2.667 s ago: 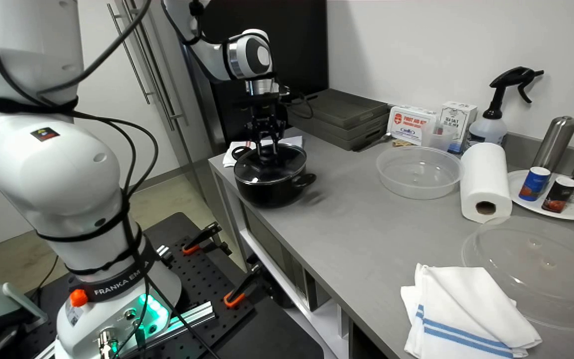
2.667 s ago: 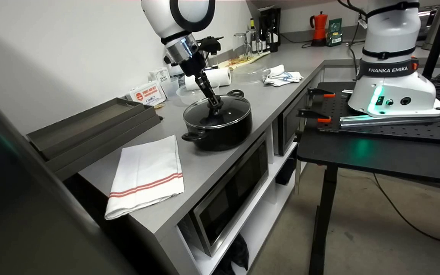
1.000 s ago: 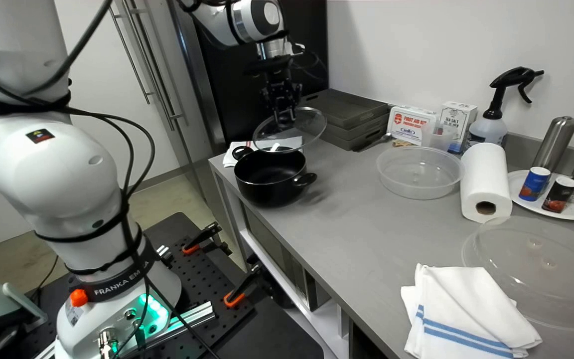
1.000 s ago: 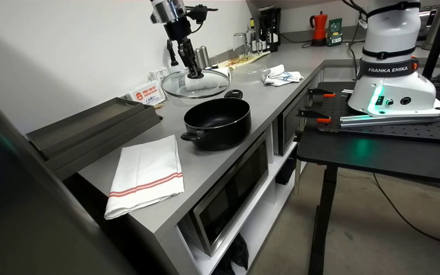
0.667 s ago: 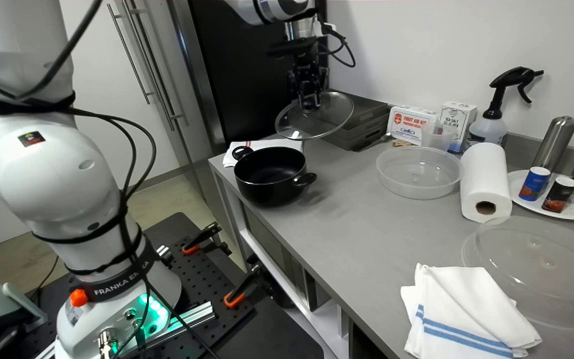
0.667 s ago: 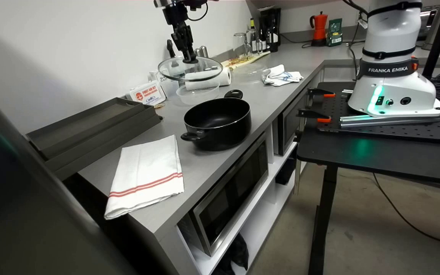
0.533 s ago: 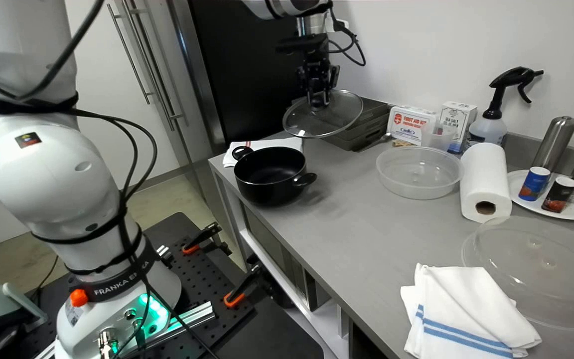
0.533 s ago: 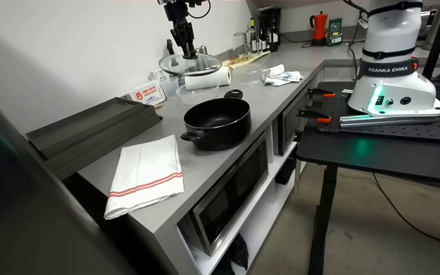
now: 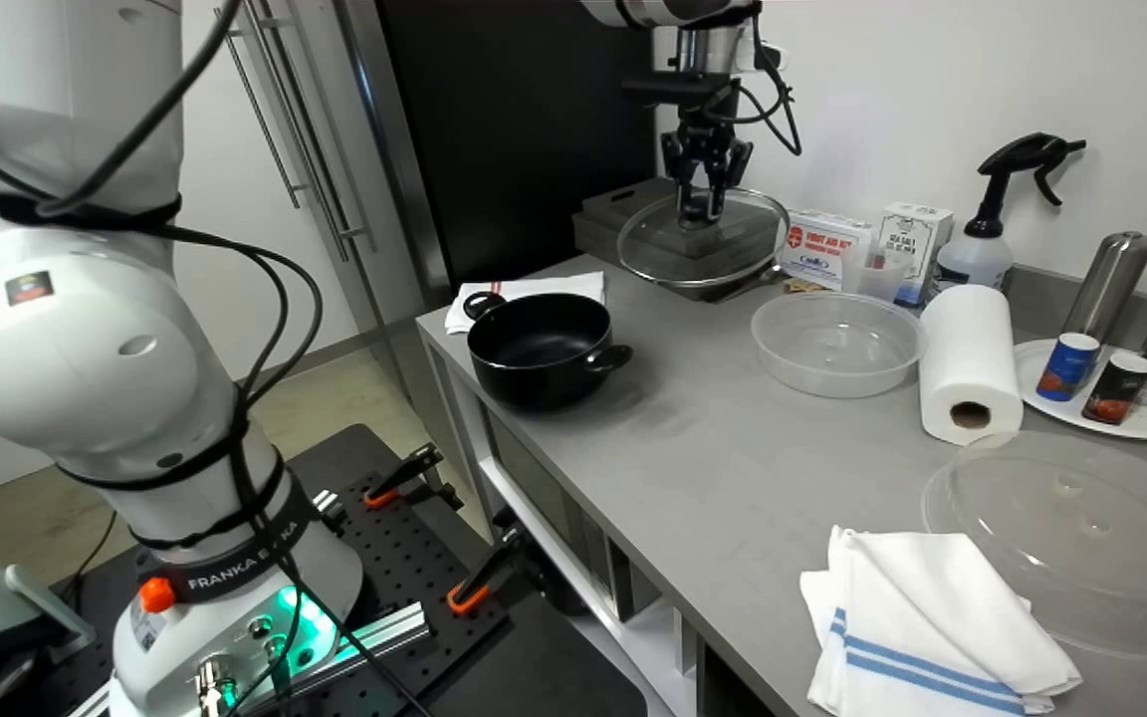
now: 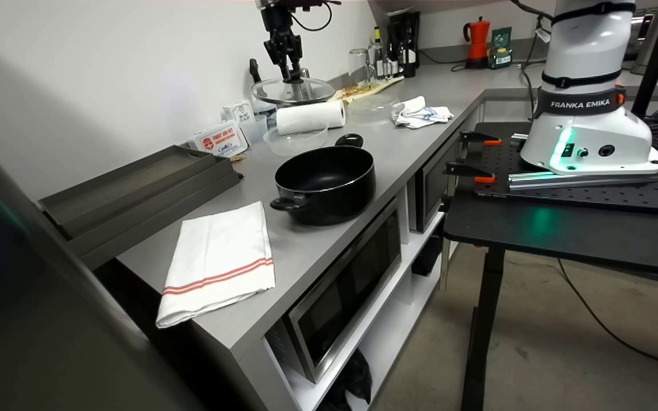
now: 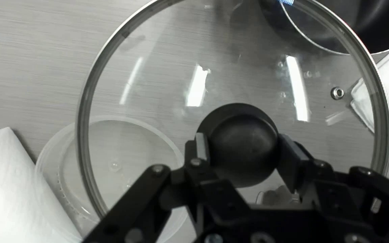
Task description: Remove the glass lid from the black pot and put it on the table
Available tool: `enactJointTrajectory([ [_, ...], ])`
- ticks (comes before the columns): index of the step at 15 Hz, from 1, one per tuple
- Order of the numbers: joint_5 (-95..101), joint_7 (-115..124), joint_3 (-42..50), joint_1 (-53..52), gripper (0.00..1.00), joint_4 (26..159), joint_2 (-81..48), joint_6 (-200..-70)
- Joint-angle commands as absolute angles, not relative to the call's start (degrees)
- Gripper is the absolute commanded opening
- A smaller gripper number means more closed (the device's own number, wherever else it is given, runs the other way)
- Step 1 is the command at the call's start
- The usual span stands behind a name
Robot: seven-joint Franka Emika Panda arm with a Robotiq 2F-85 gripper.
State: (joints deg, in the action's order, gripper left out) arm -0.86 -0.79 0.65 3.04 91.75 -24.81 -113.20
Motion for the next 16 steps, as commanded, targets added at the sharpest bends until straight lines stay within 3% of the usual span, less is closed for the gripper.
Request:
enactJointTrajectory([
  [1,-4.7,0.2,1.8,5.5,0.26,88.0,-26.8,-111.1],
  [16,-23.6,-9.6,3.0,17.6,0.26,110.0,-19.6,-131.6],
])
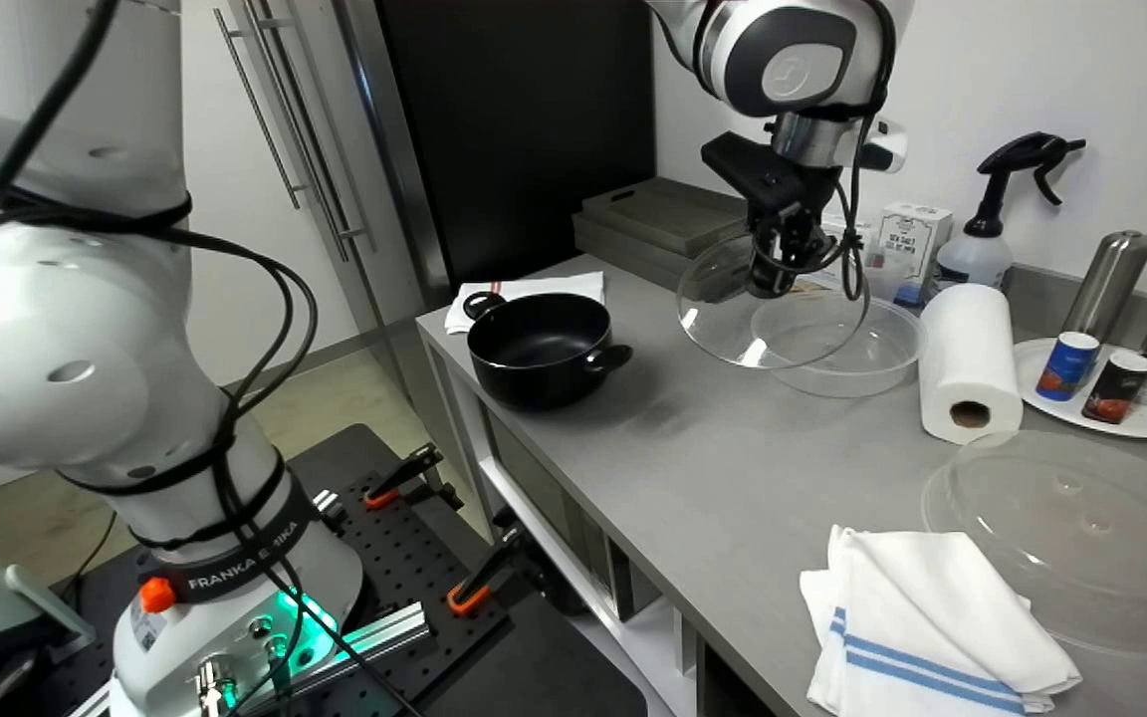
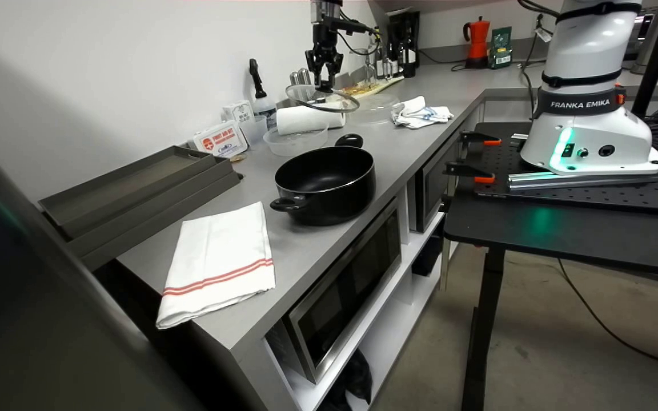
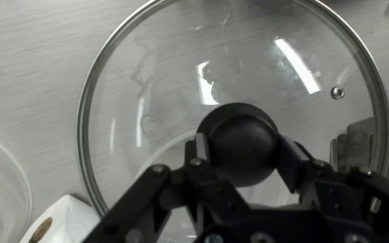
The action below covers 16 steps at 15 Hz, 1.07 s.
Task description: Remove the glass lid from the black pot and put it on the table
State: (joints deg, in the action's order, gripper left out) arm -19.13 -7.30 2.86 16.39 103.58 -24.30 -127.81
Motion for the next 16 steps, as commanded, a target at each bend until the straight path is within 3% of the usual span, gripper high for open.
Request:
enactJointTrajectory([
  [1,-24.9,-9.8,3.4,18.3,0.26,111.5,-19.0,-132.6],
  [16,-30.9,-6.5,12.3,23.4,0.26,119.2,-13.0,-131.4],
])
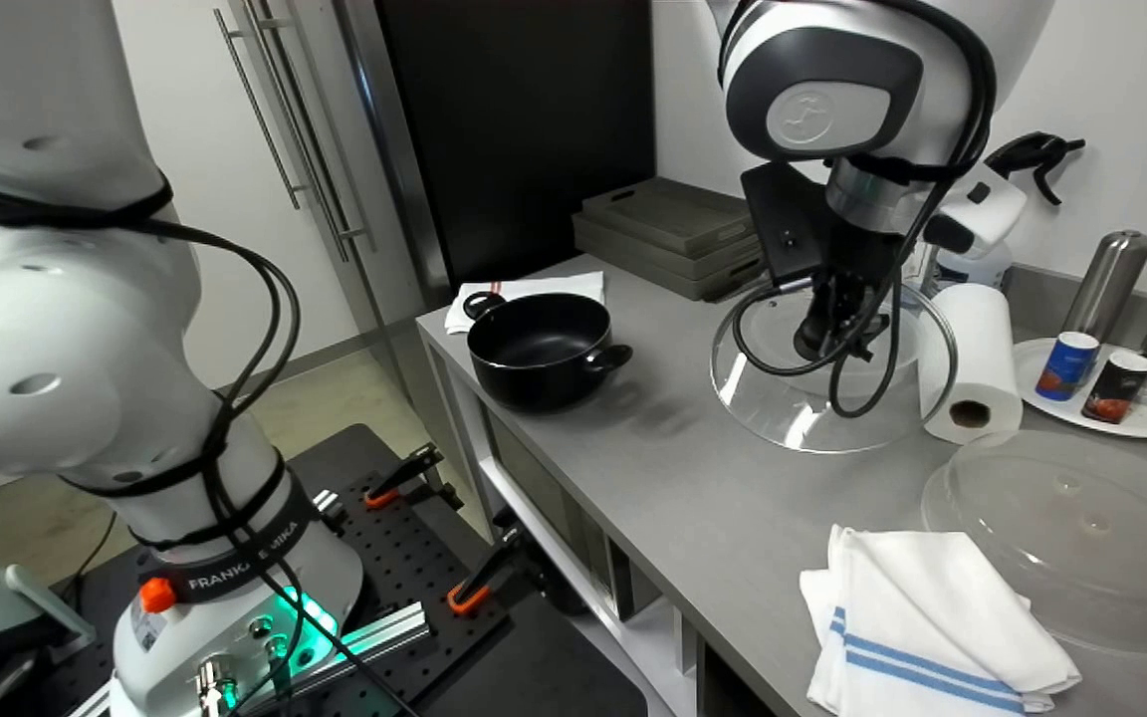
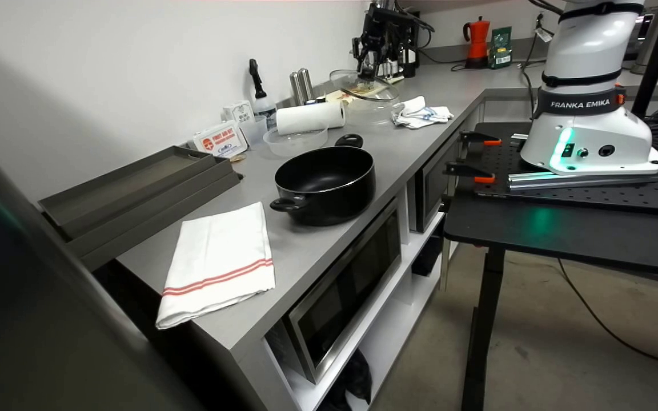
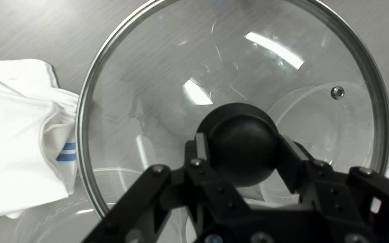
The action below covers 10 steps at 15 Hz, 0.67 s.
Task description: Remove the glass lid from the black pot and put it on the table
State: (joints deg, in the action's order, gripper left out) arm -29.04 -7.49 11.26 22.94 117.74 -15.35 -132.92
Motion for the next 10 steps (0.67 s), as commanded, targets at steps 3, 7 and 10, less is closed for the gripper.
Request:
enactJointTrajectory([
  [3,-31.6,-5.7,13.4,24.5,0.26,118.2,-14.4,-129.8],
  [7,-32.2,-3.8,14.8,26.1,0.26,115.1,-18.0,-125.9],
  [10,-32.0,-1.8,15.3,27.4,0.26,111.3,-22.5,-122.2],
])
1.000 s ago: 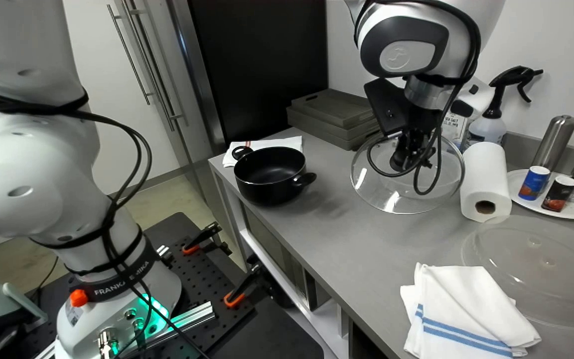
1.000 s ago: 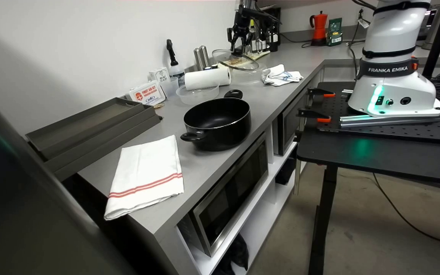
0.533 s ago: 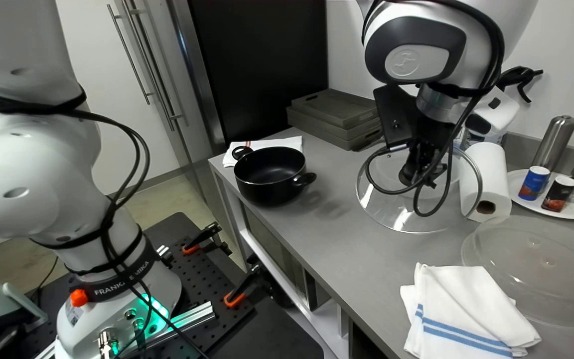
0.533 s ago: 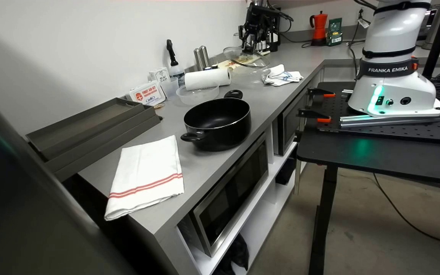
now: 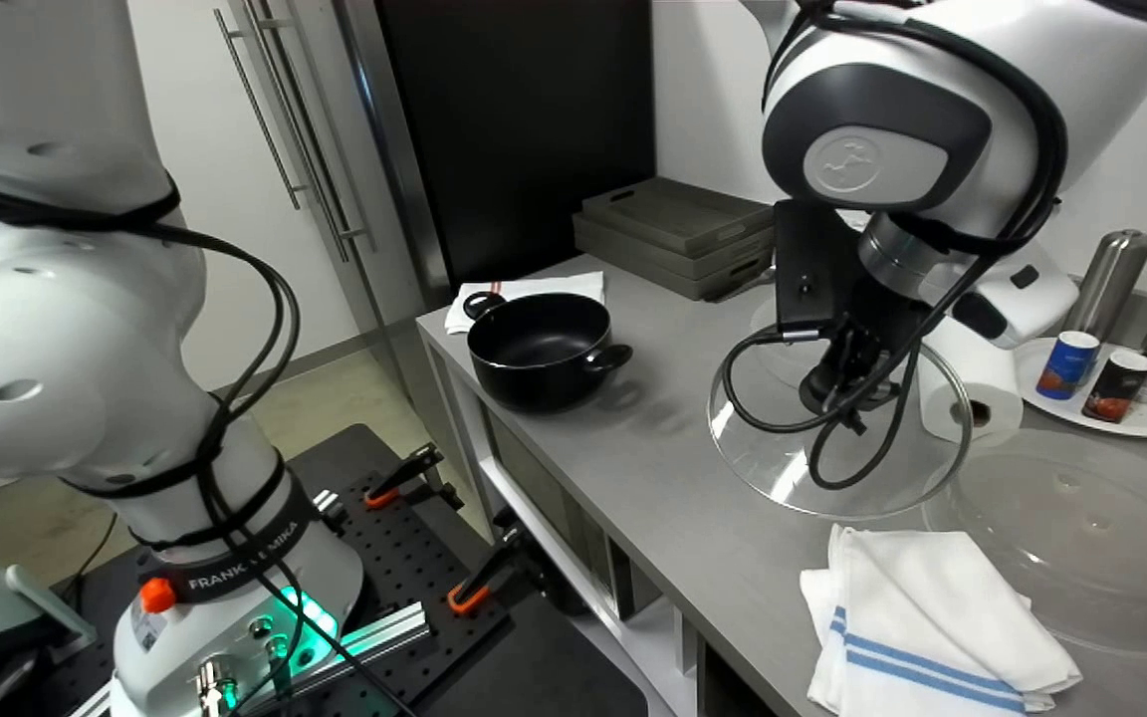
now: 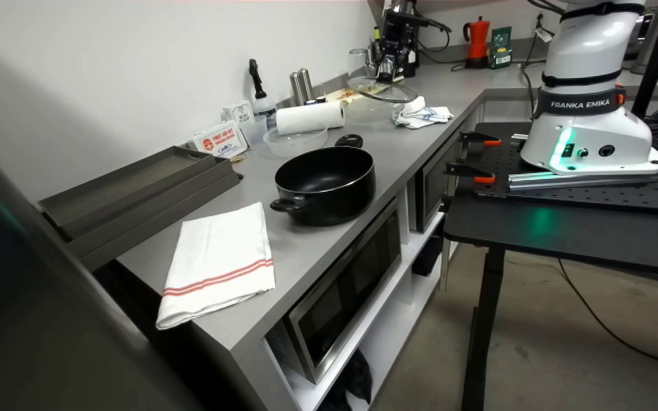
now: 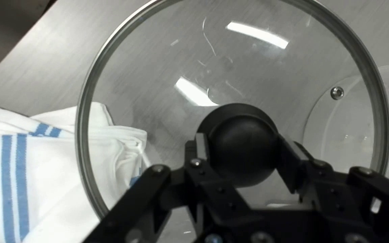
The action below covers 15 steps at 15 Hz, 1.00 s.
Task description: Remove the glass lid from the black pot and put it on the table
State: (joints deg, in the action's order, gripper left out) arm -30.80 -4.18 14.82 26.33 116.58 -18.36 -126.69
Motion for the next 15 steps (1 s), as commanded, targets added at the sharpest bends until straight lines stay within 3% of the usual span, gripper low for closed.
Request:
enactJointTrajectory([
  [1,-32.0,-0.8,15.3,27.8,0.26,109.7,-24.1,-121.0],
  [7,-30.9,2.5,15.6,30.3,0.26,105.6,-29.7,-117.5],
  [15,-27.6,5.0,16.2,28.7,0.26,107.9,-28.1,-116.9],
])
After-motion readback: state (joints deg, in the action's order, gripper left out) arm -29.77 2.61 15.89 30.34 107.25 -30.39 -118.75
